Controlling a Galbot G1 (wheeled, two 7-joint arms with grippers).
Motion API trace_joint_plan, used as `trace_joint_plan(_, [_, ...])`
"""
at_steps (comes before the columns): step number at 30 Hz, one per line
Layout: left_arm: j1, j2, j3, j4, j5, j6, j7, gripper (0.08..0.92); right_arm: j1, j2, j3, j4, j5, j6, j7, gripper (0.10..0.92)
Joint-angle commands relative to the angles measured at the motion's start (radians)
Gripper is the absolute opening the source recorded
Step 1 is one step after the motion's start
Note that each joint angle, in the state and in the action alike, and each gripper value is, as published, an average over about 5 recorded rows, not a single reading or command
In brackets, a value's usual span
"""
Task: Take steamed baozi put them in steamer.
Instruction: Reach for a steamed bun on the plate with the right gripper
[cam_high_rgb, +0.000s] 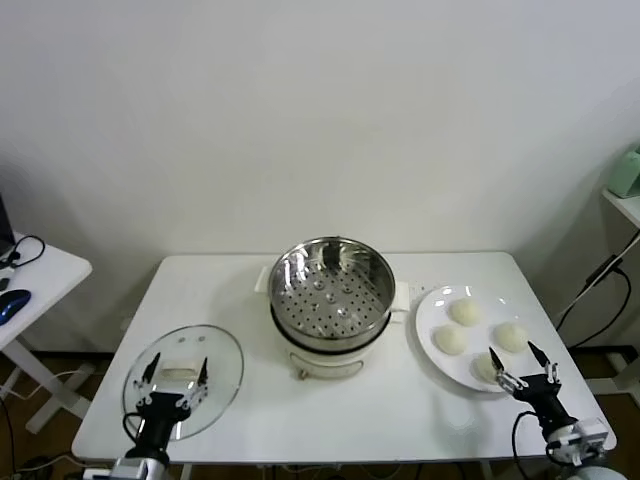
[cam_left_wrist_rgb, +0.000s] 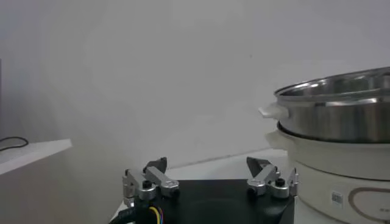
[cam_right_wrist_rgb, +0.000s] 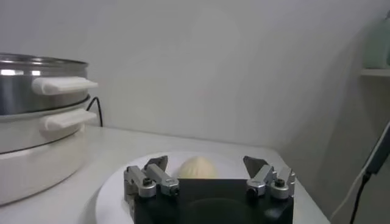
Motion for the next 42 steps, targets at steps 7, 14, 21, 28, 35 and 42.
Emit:
trace_joint_plan(7, [-0.017, 0.007, 0.011, -0.004, 0.022, 0.018, -0.011, 0.823, 0.308, -0.308, -0.112, -0.098, -0.151, -0.095, -0.191, 0.823])
trace_joint_plan(14, [-0.043, 0.004, 0.016, -0.009, 0.035, 0.037, -0.023, 0.823, 0.721, -0.587, -0.474, -0.381, -0.224, -0.085, -0.446, 0.823])
trace_joint_plan(21, [-0.066, 0.006, 0.017, -0.009, 0.034, 0.053, -0.025, 0.823, 1.157, -0.669, -0.932, -0.542, -0.374, -0.049, -0.767, 0.823])
trace_joint_plan(28, [-0.084, 0.004, 0.029, -0.006, 0.036, 0.071, -0.026, 0.823, 1.513, -0.555, -1.335, -0.706, -0.543, 0.038, -0.937, 0.823])
trace_joint_plan(35, [-0.096, 0.004, 0.031, -0.01, 0.039, 0.091, -0.033, 0.823, 1.574, -0.357, -1.41, -0.92, -0.648, 0.101, -0.982, 0.823])
trace_joint_plan(42, [-0.101, 0.01, 0.024, -0.015, 0.037, 0.106, -0.039, 0.823, 1.558, -0.22, -1.387, -1.059, -0.698, 0.109, -0.977, 0.823])
